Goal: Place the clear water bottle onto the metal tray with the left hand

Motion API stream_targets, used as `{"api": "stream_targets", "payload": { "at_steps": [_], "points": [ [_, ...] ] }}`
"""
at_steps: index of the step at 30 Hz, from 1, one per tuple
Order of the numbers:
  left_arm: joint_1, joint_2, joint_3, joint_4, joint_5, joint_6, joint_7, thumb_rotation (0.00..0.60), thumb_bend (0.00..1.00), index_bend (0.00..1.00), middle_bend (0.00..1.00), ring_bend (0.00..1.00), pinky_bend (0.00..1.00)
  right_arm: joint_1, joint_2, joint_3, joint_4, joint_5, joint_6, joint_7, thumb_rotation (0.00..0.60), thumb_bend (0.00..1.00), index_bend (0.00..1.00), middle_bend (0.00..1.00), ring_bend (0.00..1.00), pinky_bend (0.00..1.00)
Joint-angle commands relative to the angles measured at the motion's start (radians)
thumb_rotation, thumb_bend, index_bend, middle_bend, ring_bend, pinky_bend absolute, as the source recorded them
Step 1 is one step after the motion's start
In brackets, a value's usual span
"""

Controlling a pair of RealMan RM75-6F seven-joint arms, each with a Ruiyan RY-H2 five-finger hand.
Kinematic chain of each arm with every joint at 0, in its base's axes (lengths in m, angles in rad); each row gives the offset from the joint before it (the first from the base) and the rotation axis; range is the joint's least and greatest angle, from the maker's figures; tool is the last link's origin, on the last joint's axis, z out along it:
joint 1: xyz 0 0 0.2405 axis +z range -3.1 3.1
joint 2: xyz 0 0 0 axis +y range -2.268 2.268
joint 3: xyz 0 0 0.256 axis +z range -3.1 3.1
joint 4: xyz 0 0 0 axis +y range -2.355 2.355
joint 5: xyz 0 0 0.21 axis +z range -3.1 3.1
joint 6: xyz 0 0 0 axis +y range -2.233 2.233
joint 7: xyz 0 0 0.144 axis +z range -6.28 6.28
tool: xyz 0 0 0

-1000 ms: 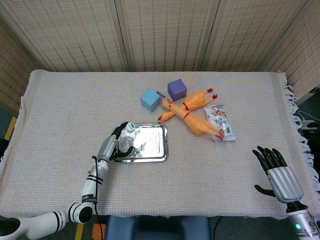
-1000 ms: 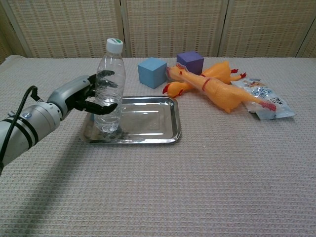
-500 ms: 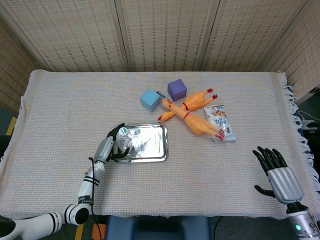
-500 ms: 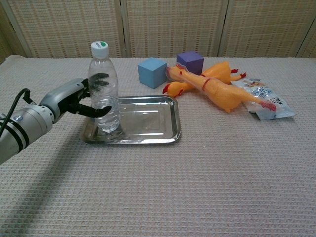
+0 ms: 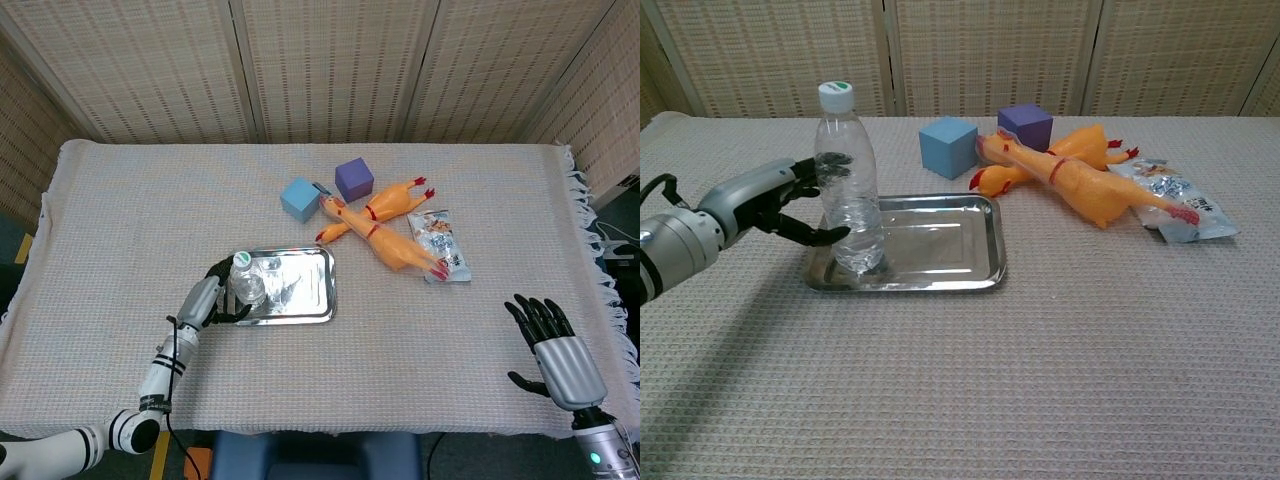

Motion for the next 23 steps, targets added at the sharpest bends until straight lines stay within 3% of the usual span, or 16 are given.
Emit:
{"api": "stream_targets", "payload": {
  "at_steps": [1, 6, 12, 15, 19, 23],
  "points": [
    [0.025, 0.053, 0.03, -0.008, 0.04, 0.026, 0.011, 0.6, 0.32, 0.0, 0.0, 0.0, 0.0, 0.001, 0.0, -0.001, 0.0, -0.001, -0.002, -0.001, 0.6, 0.03, 0.0, 0.0, 0.0, 0.0],
    [0.098, 0.134, 0.11, 0.053, 0.139, 0.144, 0.075, 0.6, 0.32, 0.0, 0.0, 0.0, 0.0, -0.002, 0.003, -0.003, -0.004, -0.009, 0.007, 0.0, 0.6, 0.03, 0.0, 0.0, 0.0, 0.0],
    [0.29, 0.263, 0.26, 0.043, 0.315, 0.456, 0.203, 0.6, 0.34, 0.0, 0.0, 0.0, 0.0, -0.005, -0.001, -0.001, -0.001, -0.013, 0.015, -0.004, 0.6, 0.03, 0.0, 0.0, 0.0, 0.0],
    [0.364, 0.263, 0.28, 0.121, 0.333, 0.558, 0.194, 0.6, 0.34, 0.0, 0.0, 0.0, 0.0, -0.002, -0.011, -0.006, 0.0, -0.016, 0.004, -0.022, 0.6, 0.03, 0.0, 0.0, 0.0, 0.0],
    [0.39, 0.267, 0.268, 0.146, 0.314, 0.567, 0.184, 0.6, 0.34, 0.0, 0.0, 0.0, 0.0, 0.002, -0.024, -0.013, 0.0, -0.027, -0.009, -0.049, 0.6, 0.03, 0.0, 0.0, 0.0, 0.0],
    [0.399, 0.315, 0.275, 0.061, 0.273, 0.503, 0.297, 0.6, 0.34, 0.0, 0.0, 0.0, 0.0, -0.002, -0.023, -0.012, -0.002, -0.029, 0.001, -0.05, 0.6, 0.03, 0.0, 0.0, 0.0, 0.0]
  ]
}}
